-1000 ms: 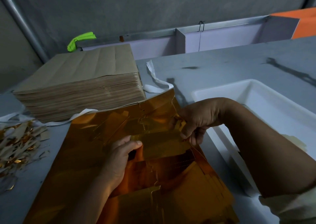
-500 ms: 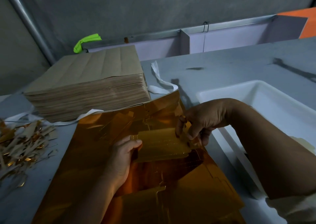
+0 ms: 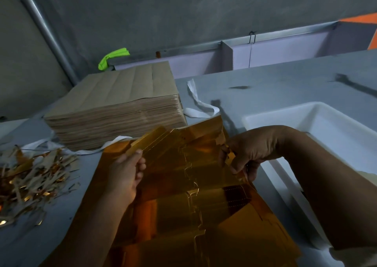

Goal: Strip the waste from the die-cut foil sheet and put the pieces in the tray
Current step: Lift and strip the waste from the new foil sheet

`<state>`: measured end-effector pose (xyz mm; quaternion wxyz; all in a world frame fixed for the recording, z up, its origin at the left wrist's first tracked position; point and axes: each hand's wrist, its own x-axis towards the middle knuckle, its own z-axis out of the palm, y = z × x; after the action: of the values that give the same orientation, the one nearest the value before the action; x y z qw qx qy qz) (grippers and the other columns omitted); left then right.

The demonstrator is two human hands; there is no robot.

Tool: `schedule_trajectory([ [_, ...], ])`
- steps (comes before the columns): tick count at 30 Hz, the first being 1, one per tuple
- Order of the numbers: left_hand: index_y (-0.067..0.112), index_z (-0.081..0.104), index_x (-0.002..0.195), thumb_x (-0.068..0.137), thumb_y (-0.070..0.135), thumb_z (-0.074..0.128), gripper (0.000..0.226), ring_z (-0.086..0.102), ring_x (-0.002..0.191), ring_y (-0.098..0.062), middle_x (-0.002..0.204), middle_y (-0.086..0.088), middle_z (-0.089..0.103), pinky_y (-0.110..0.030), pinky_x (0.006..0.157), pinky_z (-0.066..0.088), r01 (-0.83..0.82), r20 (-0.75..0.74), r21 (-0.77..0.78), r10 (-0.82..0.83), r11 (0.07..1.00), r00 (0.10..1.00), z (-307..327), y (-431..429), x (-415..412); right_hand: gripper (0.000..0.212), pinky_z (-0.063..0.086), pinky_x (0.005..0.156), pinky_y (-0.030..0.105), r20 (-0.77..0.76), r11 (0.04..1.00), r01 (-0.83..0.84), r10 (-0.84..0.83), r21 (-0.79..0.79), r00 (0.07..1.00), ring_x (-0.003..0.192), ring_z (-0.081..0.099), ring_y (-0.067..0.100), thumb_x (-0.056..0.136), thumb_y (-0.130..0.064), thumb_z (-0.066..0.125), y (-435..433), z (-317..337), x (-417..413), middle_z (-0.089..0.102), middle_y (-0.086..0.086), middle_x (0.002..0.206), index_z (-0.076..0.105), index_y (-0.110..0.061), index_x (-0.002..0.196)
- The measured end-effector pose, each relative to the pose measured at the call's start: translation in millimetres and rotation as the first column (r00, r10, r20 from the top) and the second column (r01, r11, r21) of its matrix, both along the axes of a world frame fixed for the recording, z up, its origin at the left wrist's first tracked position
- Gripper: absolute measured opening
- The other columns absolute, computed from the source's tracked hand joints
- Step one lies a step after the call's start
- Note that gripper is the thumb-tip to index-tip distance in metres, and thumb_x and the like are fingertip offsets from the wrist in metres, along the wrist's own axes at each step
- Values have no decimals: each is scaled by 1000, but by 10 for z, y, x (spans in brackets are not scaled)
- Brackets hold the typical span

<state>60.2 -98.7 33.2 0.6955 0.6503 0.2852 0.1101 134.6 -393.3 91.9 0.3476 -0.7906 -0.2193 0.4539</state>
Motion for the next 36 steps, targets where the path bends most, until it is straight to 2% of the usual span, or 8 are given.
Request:
schedule_trajectory([
  [6, 9, 61, 107, 97, 25, 58, 20, 48, 65, -13, 83, -5, 59, -26, 58, 40, -13, -175, 106, 31, 994, 984, -116, 212, 86, 39, 59, 64, 29, -12, 1000, -1, 1, -7, 1000, 67, 66, 20, 93, 4, 57, 2, 3, -3, 67, 11, 80, 49, -6, 130],
  [11, 21, 43, 135, 89, 37, 67, 54, 59, 88, -20, 110, -5, 57, -33, 63, 45, -5, -178, 470, 100, 883, 979, -178, -4, 44, 38, 59, 64, 28, -7, 1000, -14, 14, -16, 1000, 67, 66, 20, 93, 3, 57, 16, 21, -12, 67, 9, 77, 49, -4, 129],
  [14, 34, 56, 114, 90, 38, 65, 26, 60, 84, -9, 102, 6, 60, -24, 59, 43, 247, -88, 580, -242, 776, 966, -115, -377, -87, 29, 59, 63, 28, 11, 1000, -12, 12, -6, 1000, 65, 66, 18, 93, 2, 57, 20, 39, -34, 68, 7, 74, 53, -7, 120],
  [17, 43, 65, 95, 86, 52, 60, 13, 63, 78, 3, 92, 14, 67, -15, 62, 46, 707, -207, 496, -723, 504, 660, -19, -755, -249, 22, 58, 59, 26, 61, 997, 59, -62, 50, 996, 64, 66, 18, 93, 2, 57, 15, 52, -46, 67, 8, 75, 57, -12, 111],
  [21, 43, 64, 101, 81, 52, 63, 23, 60, 81, 9, 90, 23, 65, -20, 74, 47, 915, -335, 356, -888, 191, 315, 31, -1030, -373, 19, 58, 57, 25, 116, 974, 147, -168, 175, 979, 63, 65, 18, 93, 2, 58, 9, 62, -37, 64, 14, 80, 57, -10, 109],
  [27, 2, 63, 103, 83, 29, 61, 34, 58, 90, -24, 97, -10, 63, -37, 82, 46, 934, -162, 123, -922, 336, 353, 110, -994, -395, 9, 58, 58, 26, 122, 937, 226, -266, 267, 956, 61, 66, 16, 95, -6, 59, 21, 45, 1, 65, 10, 76, 59, -10, 103],
  [31, 26, 62, 72, 79, 34, 63, 11, 54, 73, -14, 75, 3, 58, -33, 71, 41, 885, -168, 159, -871, 437, 461, 151, -911, -347, 37, 56, 53, 27, 163, 953, 274, -292, 127, 942, 61, 69, 18, 88, -46, 65, 11, 37, 27, 72, 6, 72, 66, -11, 100],
  [36, 28, 61, 77, 94, 29, 62, 17, 55, 68, -4, 69, 11, 57, -23, 65, 42, 872, -259, 285, -843, 399, 471, 142, -930, -320, 66, 51, 46, 21, 479, 935, 353, -328, 40, 814, 52, 69, 13, 72, -67, 65, 77, 33, 32, 71, 2, 73, 59, -15, 114],
])
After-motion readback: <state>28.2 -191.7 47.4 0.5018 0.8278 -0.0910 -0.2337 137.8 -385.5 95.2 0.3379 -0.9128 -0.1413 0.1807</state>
